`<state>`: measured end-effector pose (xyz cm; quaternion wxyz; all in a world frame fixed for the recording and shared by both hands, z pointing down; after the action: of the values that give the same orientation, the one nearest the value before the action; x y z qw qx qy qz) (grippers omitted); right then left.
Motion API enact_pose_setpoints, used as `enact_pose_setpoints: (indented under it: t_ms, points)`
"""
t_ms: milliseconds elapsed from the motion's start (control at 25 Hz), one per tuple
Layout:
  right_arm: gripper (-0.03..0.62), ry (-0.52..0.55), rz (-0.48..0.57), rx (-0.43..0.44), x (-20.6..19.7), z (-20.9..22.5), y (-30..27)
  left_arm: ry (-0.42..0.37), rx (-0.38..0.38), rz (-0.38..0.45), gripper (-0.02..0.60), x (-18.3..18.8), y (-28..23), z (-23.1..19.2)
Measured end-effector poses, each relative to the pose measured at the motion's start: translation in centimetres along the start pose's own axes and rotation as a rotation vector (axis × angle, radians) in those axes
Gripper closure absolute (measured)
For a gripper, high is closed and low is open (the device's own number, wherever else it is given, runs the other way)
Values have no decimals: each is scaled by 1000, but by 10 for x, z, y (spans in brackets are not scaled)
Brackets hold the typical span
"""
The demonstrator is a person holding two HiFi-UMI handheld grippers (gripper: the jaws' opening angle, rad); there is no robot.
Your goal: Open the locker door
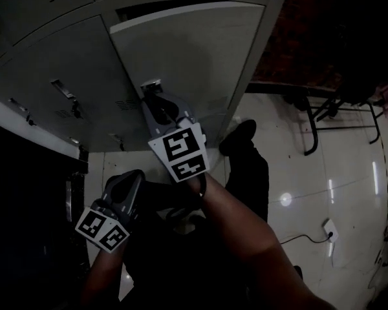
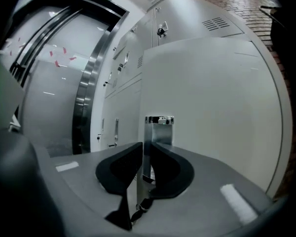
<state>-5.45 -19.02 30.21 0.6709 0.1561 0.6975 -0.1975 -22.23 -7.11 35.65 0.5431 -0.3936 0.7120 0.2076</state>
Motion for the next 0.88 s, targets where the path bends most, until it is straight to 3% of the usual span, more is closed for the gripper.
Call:
enact_pose_setpoints:
  t_ms: [200, 880]
  points:
    - [545, 21, 9, 120, -8, 1, 39, -11, -78, -22, 570, -6, -7, 10]
    - [548, 56, 3, 542, -18, 35, 147, -74, -188, -71, 570, -21, -31, 65]
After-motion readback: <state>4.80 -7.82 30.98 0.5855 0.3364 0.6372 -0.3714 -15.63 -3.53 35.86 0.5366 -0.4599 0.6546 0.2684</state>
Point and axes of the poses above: the fingertips, and each gripper's own axes: y backward along the fingers, z to its right, x out of its top, the point moved 9 cm from there along y, backward along the fingers, and after that the axes turned 1 degree about -x, right-handed, at the moved point
